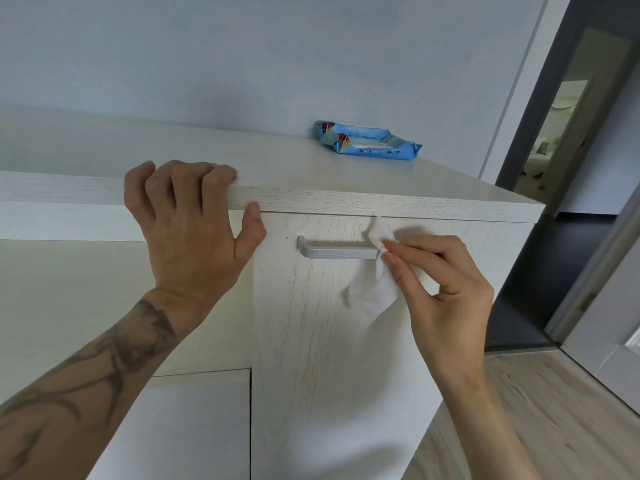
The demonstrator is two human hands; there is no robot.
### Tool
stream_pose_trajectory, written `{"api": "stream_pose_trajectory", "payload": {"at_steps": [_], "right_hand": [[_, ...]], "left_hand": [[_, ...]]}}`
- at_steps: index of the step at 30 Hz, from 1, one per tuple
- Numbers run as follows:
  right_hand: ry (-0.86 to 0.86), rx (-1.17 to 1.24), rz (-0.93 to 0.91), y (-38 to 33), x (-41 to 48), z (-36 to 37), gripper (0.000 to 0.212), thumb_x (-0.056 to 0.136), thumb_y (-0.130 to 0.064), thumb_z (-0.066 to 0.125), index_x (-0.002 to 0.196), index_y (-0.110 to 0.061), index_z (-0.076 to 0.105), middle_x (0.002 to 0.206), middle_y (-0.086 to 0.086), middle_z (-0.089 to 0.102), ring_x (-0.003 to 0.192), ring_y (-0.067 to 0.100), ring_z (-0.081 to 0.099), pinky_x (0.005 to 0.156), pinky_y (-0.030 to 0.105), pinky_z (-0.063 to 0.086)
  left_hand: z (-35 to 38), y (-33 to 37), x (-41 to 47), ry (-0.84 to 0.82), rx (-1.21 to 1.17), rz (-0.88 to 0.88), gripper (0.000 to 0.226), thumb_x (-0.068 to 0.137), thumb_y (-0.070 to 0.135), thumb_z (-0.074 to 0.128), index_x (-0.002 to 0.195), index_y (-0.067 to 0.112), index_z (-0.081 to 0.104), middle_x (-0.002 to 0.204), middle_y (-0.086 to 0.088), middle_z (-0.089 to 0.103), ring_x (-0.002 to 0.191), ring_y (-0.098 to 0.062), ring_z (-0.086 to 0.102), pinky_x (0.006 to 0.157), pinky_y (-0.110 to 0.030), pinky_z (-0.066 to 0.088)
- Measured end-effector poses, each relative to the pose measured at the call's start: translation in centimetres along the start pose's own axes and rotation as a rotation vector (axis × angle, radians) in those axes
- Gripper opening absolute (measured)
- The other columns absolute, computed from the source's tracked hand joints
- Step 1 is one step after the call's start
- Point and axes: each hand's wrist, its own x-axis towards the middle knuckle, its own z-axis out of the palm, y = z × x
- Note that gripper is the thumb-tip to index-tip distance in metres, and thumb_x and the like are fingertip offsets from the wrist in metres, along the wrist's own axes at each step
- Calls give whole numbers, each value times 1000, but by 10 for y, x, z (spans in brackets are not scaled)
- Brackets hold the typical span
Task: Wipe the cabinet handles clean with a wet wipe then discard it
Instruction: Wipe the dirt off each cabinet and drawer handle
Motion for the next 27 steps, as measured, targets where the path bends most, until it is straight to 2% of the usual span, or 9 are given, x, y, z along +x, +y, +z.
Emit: {"api": "stream_pose_trajectory", "payload": {"at_steps": [4,7,10,13,19,24,27], "right_hand": [[-35,-133,-187,-11,1,12,19,94,-15,80,111,-21,81,105,-4,70,106,18,57,91,33,46],[-58,-166,-235,-30,3,31,16,95,-22,78,110,-23,83,103,-6,71,106,12,54,97,25,33],[-87,-178,-228,-48,4,49,12,95,-23,78,106,-23,84,101,-7,69,106,13,53,98,23,27],[-107,-246,-218,-56,8,64,9,93,-18,80,101,-23,83,103,-8,68,111,14,52,97,27,27],[71,-270,-227,-52,-8,61,5,94,-21,80,98,-22,84,103,-4,71,105,19,57,96,34,32],[19,-307,-246,-55,3,74,6,92,-18,82,96,-23,82,104,-9,72,112,16,56,101,26,24],[43,-304,-300,-49,-1,68,6,95,-19,80,100,-23,83,105,-9,73,110,17,55,99,28,27]], "left_hand": [[2,-1,0,-10,6,6,40,105,39,45,115,3,59,107,-20,60,107,-35,45,113,-51,26],[2,-2,0,-11,1,3,39,104,38,46,116,4,58,106,-19,59,107,-35,45,112,-53,27],[2,-2,0,-12,-3,7,38,104,39,45,116,4,57,106,-19,60,106,-34,45,111,-54,29],[2,-2,1,-16,2,17,38,104,38,46,115,4,58,106,-18,59,107,-34,45,110,-54,30],[1,-3,1,-30,1,16,41,104,40,44,114,4,60,106,-18,62,107,-34,44,113,-49,24],[1,-3,1,-26,-2,20,43,104,40,43,113,3,63,105,-18,63,106,-33,44,114,-48,23],[0,-3,1,-29,-9,19,42,104,40,43,114,3,62,106,-18,62,106,-33,45,114,-48,24]]}}
